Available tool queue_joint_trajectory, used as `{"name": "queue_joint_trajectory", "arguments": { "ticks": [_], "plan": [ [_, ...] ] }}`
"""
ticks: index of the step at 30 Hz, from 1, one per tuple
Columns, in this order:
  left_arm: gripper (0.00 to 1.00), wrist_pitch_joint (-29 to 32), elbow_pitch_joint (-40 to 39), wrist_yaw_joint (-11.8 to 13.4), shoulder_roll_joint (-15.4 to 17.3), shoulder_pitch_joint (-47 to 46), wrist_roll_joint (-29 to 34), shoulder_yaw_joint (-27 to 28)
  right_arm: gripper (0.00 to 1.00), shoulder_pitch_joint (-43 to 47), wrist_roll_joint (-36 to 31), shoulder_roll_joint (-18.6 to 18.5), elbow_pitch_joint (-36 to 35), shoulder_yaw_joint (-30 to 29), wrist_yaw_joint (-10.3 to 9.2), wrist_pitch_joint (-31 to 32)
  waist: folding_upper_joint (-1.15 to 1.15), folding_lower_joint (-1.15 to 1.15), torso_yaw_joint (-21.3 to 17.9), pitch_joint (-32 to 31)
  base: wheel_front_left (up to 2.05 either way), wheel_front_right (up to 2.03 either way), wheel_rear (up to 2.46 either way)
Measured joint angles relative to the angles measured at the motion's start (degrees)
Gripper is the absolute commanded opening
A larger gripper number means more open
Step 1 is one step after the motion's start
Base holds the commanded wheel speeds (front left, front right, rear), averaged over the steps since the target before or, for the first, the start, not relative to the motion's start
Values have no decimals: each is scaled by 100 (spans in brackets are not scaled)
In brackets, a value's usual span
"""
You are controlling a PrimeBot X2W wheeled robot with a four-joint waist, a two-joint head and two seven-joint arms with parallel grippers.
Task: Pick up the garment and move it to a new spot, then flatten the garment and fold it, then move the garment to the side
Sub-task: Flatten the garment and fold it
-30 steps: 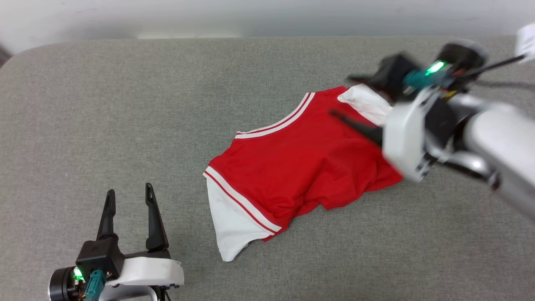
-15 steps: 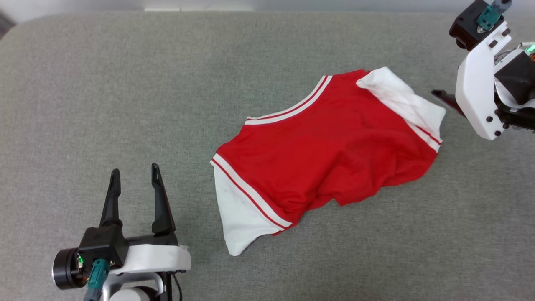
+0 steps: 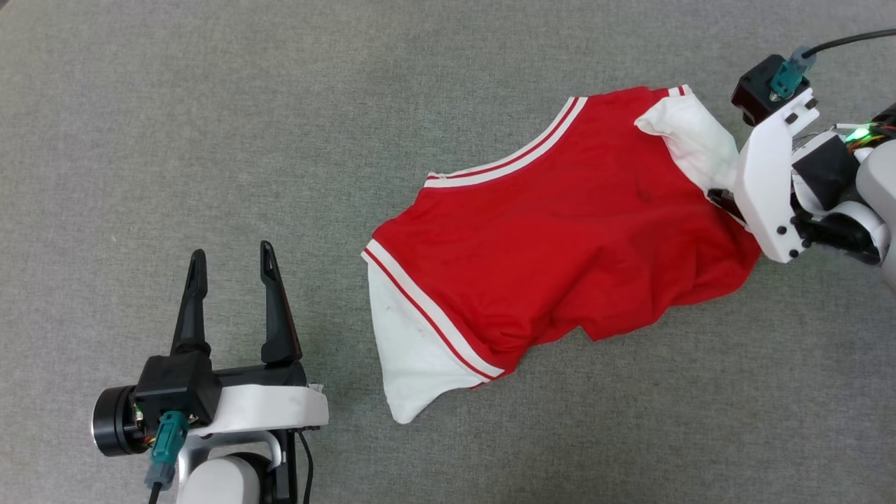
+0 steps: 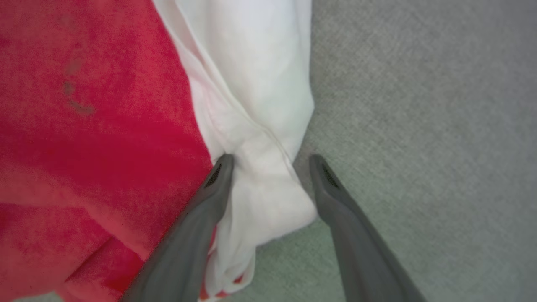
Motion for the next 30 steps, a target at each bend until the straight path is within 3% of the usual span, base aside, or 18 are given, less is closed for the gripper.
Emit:
{"name": "queue_joint_trajectory", "arguments": {
  "ticks": [5, 12, 19, 28, 29, 30],
  "plan": [
    [100, 0, 47, 1, 0, 62, 16, 59, 0, 96, 32, 3, -15, -49, 10, -962, 0, 1, -88, -194, 0, 0, 0],
    [100, 0, 25, 27, -1, 330, 59, 167, 0, 539, 594, -731, -611, -404, 10, -1922, 0, 0, -311, -549, 0, 0, 0],
    [100, 0, -7, -2, -1, 427, 69, 198, 0, 1740, 1628, -1236, -714, -966, 9, -2459, 0, 0, -554, -699, 0, 0, 0],
    [100, 0, 84, -71, -1, 426, 122, 219, 0, 2854, 2049, -1180, -194, -1262, 12, -2896, 0, 0, -608, -742, 0, 0, 0],
    [100, 0, 104, -77, -1, 424, 138, 232, 43, 2910, 2078, -1138, -170, -1318, 12, -2985, 0, 1, -614, -754, 0, 0, 0],
    [100, 0, 127, -89, -1, 420, 159, 253, 100, 2960, 2084, -1099, -151, -1369, 12, -3107, 0, 0, -622, -771, 0, 0, 0]
  ]
}}
